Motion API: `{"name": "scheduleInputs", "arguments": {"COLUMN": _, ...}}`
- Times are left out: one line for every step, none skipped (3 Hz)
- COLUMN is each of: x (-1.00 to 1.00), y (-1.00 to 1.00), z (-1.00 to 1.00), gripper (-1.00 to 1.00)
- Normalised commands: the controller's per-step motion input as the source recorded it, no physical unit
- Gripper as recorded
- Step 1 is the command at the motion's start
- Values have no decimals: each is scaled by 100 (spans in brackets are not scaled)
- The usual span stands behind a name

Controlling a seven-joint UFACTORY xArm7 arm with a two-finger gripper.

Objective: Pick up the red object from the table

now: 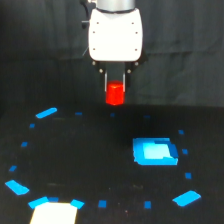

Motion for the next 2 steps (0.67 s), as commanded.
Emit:
{"name": "scheduleInputs", "arguments": {"x": 0, "y": 13, "z": -14, "gripper": -100}}
{"name": "scheduleInputs", "arguments": {"x": 1, "y": 11, "z": -29, "gripper": -100}}
